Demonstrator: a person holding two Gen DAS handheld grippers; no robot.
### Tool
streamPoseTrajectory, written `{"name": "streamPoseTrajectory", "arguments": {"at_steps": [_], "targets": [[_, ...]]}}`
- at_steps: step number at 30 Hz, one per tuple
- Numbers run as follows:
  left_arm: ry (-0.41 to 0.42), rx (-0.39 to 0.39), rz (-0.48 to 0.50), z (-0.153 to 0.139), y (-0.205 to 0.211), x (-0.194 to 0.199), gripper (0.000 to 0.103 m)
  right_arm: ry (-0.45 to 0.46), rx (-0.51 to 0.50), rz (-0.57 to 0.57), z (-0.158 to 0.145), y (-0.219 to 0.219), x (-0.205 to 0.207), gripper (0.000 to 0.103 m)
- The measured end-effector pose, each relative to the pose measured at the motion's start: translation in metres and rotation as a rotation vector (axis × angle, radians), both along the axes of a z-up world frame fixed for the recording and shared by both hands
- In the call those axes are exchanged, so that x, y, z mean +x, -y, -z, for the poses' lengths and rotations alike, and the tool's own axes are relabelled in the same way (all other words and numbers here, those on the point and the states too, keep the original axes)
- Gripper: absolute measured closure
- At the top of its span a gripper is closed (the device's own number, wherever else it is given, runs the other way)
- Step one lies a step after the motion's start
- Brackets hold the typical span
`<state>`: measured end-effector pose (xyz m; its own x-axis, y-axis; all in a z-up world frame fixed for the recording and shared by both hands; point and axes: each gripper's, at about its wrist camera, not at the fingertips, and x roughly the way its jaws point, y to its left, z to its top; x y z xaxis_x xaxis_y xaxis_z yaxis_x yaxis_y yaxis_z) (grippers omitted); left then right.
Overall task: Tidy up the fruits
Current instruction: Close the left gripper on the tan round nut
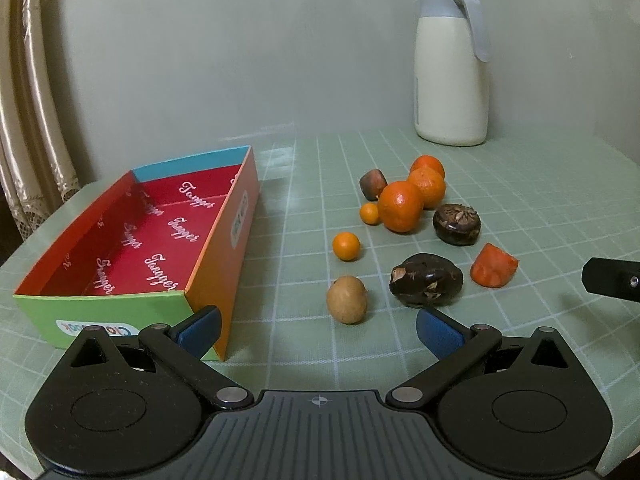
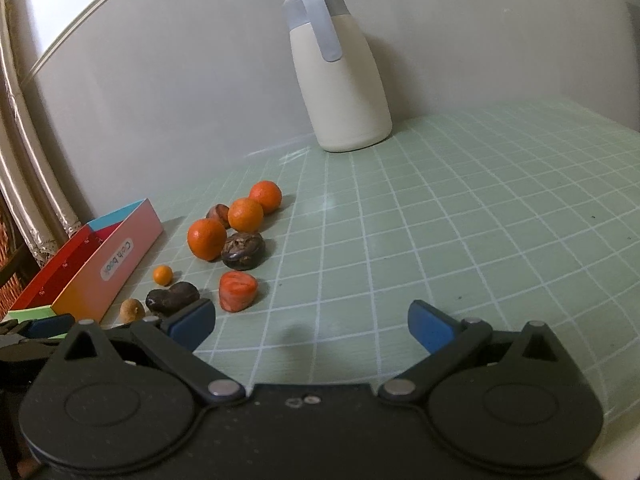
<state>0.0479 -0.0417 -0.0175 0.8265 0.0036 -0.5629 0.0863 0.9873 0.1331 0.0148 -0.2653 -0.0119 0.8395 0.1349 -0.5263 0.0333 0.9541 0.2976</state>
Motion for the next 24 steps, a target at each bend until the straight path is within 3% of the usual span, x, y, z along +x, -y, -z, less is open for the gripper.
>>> {"name": "streamPoseTrajectory", "arguments": {"at_steps": [8,9,11,15,18,21,24], "targets": [[0.010,-0.006,0.007,0.000,-0.001,0.001,0.001,0.008,0.006,-0.007,-0.001,0.000,0.000,0.000],[0.016,-0.003,0.010,0.000,0.000,0.001,0.002,0.009,0.007,-0.007,-0.001,0.000,0.000,0.000],[0.013,0.004,0.020,0.000,0.001,0.001,0.016,0.013,0.010,-0.005,-0.002,0.001,-0.001,0.000],[-0.004,0.011,0.029,0.002,0.003,0.004,0.016,0.018,-0.008,0.006,-0.004,0.001,-0.003,0.000],[0.013,0.031,0.048,0.002,0.005,0.005,0.019,0.024,-0.077,0.038,-0.005,-0.001,-0.004,0.000],[-0.006,0.042,0.071,0.004,0.007,0.011,0.034,0.026,-0.140,0.083,-0.006,-0.001,-0.004,0.000],[-0.010,0.033,0.075,0.005,0.007,0.016,0.036,0.025,-0.094,0.081,-0.006,0.004,-0.003,0.000]]}}
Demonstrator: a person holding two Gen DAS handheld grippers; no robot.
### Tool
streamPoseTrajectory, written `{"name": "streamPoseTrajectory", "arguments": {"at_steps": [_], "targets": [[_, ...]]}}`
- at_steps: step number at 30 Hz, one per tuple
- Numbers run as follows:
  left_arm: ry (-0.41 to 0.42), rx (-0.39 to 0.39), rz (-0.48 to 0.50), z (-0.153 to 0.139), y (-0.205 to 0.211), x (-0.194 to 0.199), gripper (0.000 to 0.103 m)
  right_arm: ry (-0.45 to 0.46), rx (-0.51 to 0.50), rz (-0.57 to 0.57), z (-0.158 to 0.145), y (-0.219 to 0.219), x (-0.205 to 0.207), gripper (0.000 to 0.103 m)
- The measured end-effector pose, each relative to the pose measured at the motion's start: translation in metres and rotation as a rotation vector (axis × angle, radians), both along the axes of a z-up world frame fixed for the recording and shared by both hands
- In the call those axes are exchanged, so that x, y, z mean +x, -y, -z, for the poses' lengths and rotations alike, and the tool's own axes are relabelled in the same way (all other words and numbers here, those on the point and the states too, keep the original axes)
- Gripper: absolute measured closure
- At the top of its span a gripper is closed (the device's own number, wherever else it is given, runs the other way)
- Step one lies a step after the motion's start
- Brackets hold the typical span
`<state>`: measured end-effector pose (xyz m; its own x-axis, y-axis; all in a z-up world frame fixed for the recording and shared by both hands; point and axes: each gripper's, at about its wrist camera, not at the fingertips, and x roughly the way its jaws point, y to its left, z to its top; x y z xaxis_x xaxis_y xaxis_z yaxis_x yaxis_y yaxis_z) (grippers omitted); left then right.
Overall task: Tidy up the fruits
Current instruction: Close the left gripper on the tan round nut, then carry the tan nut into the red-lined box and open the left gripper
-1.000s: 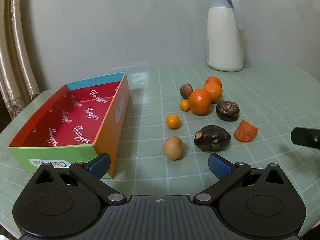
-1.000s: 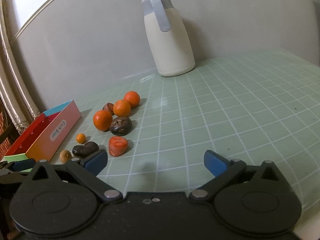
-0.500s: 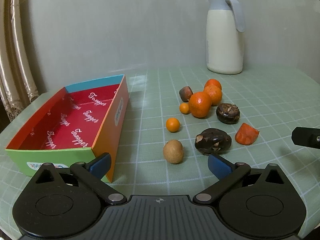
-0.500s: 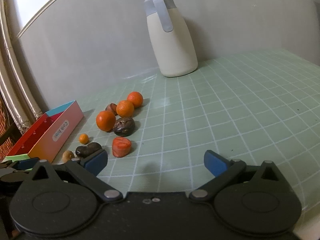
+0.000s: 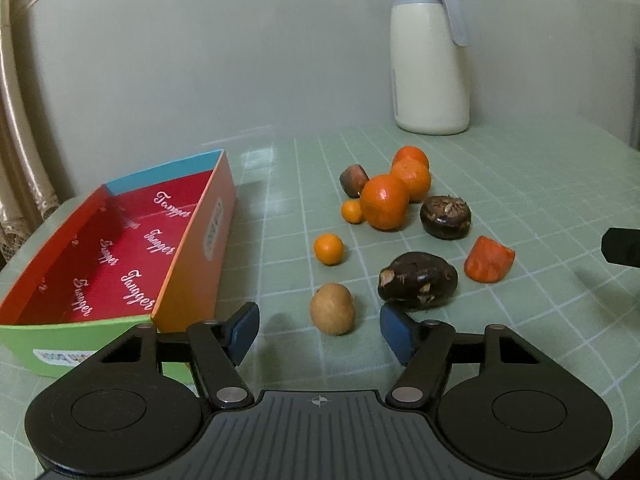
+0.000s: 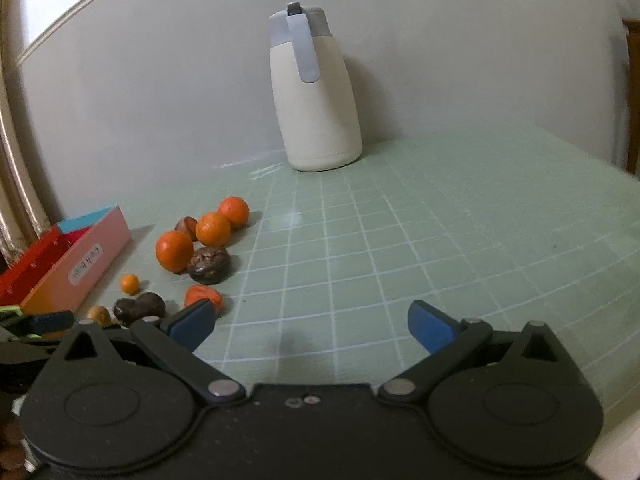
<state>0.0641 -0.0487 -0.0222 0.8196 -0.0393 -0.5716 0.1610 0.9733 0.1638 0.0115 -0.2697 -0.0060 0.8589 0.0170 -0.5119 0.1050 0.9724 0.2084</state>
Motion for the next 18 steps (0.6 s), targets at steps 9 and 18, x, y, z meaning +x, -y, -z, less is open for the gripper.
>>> {"name": "streamPoseTrajectory", "arguments": {"at_steps": [9,18], "targets": [[-0.001,-0.038,0.016,0.0013,0.0022,0.0009,0.062,-0.006,0.027,-0.014,0.0005,-0.0019,0.0018,0.000],[-0.012,-0.086,0.012,0.0022,0.0004,-0.0003,0.079,0.008,-0.023,0.019,-0.0018,-0.0030,0.0019,0.000]]}}
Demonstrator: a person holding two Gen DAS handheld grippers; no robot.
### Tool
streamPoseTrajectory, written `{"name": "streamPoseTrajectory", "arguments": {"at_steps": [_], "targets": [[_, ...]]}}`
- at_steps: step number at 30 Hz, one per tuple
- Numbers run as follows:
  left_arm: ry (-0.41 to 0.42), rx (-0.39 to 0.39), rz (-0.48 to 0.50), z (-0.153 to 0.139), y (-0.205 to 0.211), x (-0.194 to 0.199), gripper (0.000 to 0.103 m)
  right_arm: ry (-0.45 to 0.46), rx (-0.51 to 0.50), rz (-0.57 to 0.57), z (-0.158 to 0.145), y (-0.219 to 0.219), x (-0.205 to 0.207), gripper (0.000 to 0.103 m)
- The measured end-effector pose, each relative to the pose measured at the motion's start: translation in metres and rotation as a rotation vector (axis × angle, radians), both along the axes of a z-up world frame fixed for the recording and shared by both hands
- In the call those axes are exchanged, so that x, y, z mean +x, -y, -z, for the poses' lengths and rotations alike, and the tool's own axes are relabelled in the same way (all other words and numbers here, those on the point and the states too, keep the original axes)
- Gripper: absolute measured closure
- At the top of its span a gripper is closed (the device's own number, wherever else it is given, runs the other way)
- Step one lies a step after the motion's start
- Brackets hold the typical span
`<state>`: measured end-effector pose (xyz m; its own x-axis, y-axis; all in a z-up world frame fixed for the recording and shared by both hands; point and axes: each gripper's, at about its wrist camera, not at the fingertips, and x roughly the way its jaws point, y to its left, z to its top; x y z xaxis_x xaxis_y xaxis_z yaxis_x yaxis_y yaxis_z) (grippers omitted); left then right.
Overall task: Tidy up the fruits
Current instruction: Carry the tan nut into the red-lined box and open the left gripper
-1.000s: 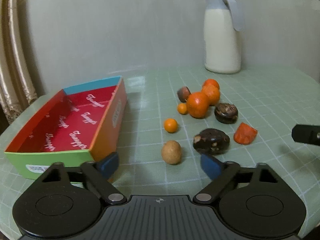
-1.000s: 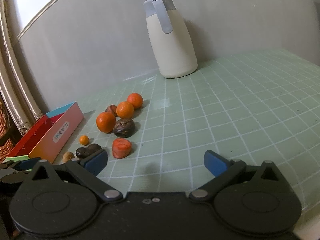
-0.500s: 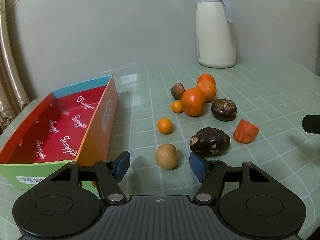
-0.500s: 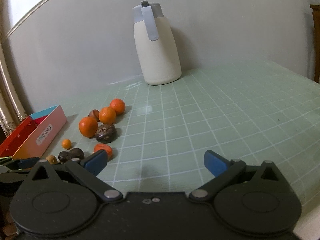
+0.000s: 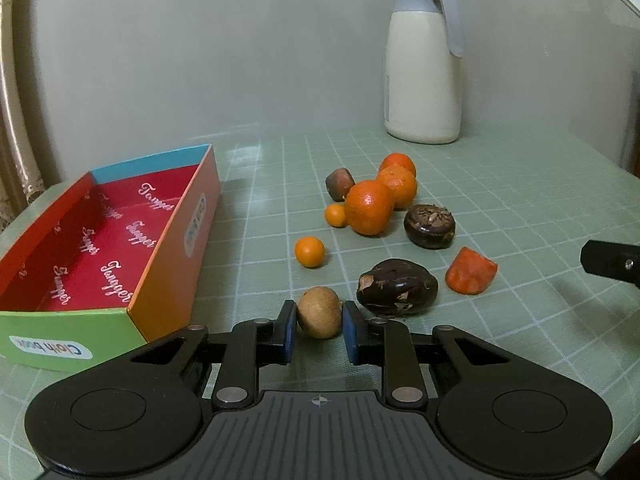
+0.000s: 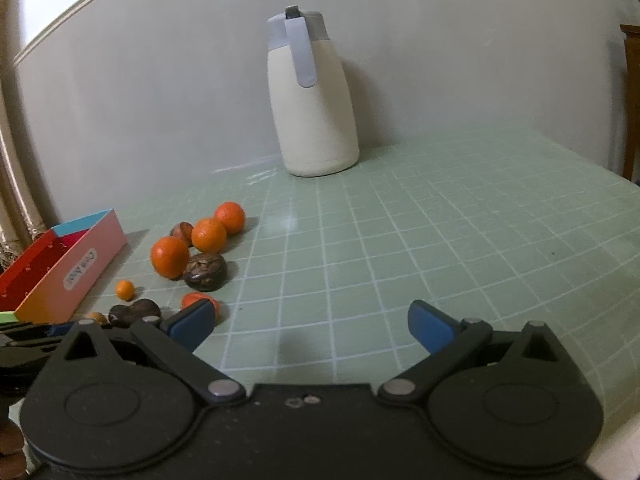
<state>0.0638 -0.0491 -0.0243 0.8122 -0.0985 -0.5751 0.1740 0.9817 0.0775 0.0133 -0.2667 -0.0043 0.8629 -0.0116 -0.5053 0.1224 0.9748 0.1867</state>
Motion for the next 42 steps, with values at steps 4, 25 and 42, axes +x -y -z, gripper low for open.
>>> {"name": "streamPoseTrajectory", "arguments": {"at_steps": [4,25,42], "targets": [[0.033,0.003,-0.008,-0.004,-0.001,-0.004,0.079,-0.013,0.024,-0.006,0.002,0.001,0.001,0.000],[0.242,0.041,-0.280,-0.041,-0.074,-0.005,0.079,-0.013,0.002,-0.063,0.005,-0.026,0.011,0.000],[0.043,0.026,-0.523,-0.021,-0.139,0.047,0.079,-0.028,-0.004,-0.098,0.010,-0.044,0.018,0.000]]}}
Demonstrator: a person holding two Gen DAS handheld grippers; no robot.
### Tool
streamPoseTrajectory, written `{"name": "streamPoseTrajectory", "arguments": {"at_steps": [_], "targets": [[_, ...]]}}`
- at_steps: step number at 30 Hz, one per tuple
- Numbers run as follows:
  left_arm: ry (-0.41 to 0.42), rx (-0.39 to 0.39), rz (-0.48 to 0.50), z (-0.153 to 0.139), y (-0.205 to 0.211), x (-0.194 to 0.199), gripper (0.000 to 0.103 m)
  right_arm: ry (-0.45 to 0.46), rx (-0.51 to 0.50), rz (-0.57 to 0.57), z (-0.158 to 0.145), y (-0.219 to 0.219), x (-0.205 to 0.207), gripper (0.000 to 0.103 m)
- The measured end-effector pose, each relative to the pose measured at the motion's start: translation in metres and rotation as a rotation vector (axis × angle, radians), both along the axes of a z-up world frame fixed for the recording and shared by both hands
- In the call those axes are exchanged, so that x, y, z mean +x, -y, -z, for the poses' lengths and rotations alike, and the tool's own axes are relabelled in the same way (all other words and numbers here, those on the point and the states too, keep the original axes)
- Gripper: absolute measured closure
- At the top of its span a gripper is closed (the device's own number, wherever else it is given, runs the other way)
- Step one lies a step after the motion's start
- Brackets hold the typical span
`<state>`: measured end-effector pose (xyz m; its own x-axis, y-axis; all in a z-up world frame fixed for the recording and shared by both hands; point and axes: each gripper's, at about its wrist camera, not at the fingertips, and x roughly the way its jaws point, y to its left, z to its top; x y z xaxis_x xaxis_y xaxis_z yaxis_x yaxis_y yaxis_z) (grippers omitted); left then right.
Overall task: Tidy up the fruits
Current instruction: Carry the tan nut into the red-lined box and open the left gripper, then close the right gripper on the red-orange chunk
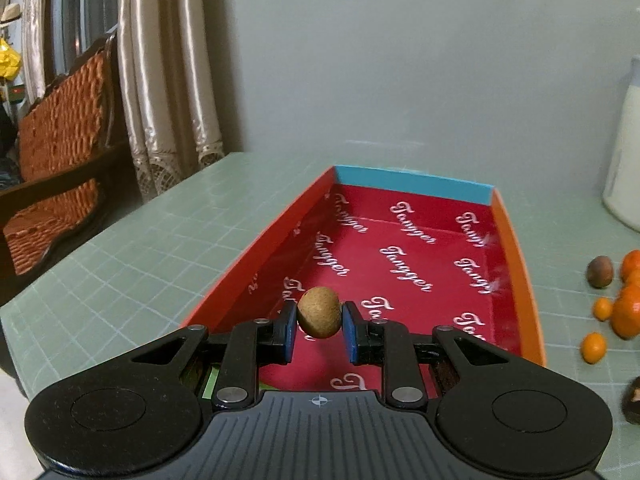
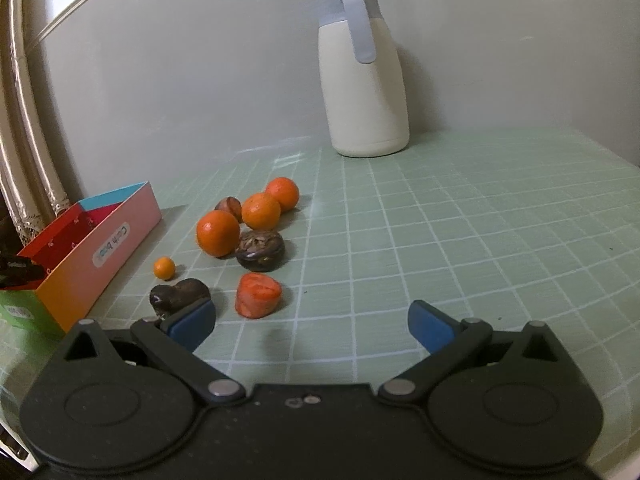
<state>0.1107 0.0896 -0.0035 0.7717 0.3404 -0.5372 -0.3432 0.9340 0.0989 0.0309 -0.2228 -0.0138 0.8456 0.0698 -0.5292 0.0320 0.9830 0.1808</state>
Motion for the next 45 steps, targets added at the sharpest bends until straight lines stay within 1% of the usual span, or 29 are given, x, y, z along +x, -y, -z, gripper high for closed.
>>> {"name": "streamPoseTrajectory", "arguments": {"at_steps": [4,7,9,10,11,12,13,14,16,18,20,23,25,27,29,31,34,36,38,40,42,45], "targets": [[-0.010,0.027,-0.030,0.002,0.004,0.003,0.078,0.001,-0.004,-0.005,0.000,-0.002,0.000,0.000],[-0.008,0.027,-0.041,0.001,0.005,0.002,0.078,0.002,-0.003,-0.009,0.000,-0.002,0.001,0.000],[-0.005,0.021,-0.043,0.000,0.004,0.000,0.074,0.006,-0.005,-0.011,0.000,-0.003,0.001,0.000],[-0.001,0.015,-0.040,0.000,0.005,-0.001,0.063,0.006,-0.005,-0.012,0.000,-0.003,0.002,0.000],[0.006,0.012,-0.041,-0.001,0.006,-0.003,0.039,0.007,-0.003,-0.015,0.000,-0.003,0.002,0.000],[0.018,0.021,-0.052,-0.003,0.008,-0.005,0.025,0.007,0.000,-0.018,0.001,-0.003,0.002,0.000],[0.035,0.032,-0.066,-0.004,0.010,-0.008,0.008,0.009,0.000,-0.020,0.001,-0.004,0.003,0.000],[0.057,0.032,-0.065,-0.006,0.013,-0.012,0.006,0.010,-0.001,-0.020,0.001,-0.004,0.003,0.000],[0.097,0.053,-0.051,-0.011,0.018,-0.020,0.006,0.017,-0.002,-0.021,0.001,-0.005,0.004,0.000],[0.135,0.045,-0.026,-0.015,0.019,-0.029,0.005,0.025,-0.001,-0.024,0.000,-0.005,0.004,0.000],[0.160,0.029,-0.010,-0.020,0.017,-0.039,0.000,0.029,0.004,-0.023,0.000,-0.005,0.005,0.000],[0.172,0.013,0.000,-0.026,0.012,-0.050,0.000,0.032,0.014,-0.022,0.000,-0.005,0.007,0.000],[0.177,0.019,-0.005,-0.029,0.009,-0.058,0.000,0.033,0.019,-0.020,0.000,-0.006,0.009,0.004],[0.183,0.013,-0.008,-0.032,0.003,-0.067,0.000,0.034,0.017,-0.022,0.000,-0.007,0.010,0.005],[0.182,0.008,-0.015,-0.032,-0.004,-0.073,0.000,0.034,0.013,-0.021,0.000,-0.010,0.013,0.010],[0.178,0.003,-0.028,-0.032,-0.012,-0.080,0.000,0.032,0.015,-0.021,0.001,-0.011,0.016,0.018],[0.176,-0.008,-0.048,-0.032,-0.025,-0.090,0.000,0.015,0.030,-0.023,0.004,-0.012,0.023,0.023],[0.175,-0.004,-0.066,-0.031,-0.032,-0.093,0.000,0.004,0.040,-0.022,0.006,-0.014,0.027,0.025],[0.172,0.000,-0.086,-0.029,-0.039,-0.096,0.000,0.001,0.044,-0.026,0.007,-0.017,0.030,0.030],[0.170,-0.002,-0.104,-0.028,-0.047,-0.098,0.000,-0.002,0.043,-0.028,0.008,-0.021,0.034,0.041],[0.164,-0.009,-0.121,-0.026,-0.055,-0.100,0.000,-0.008,0.047,-0.025,0.009,-0.022,0.037,0.045],[0.156,-0.027,-0.147,-0.024,-0.067,-0.102,0.000,-0.014,0.056,-0.017,0.011,-0.023,0.041,0.053]]}}
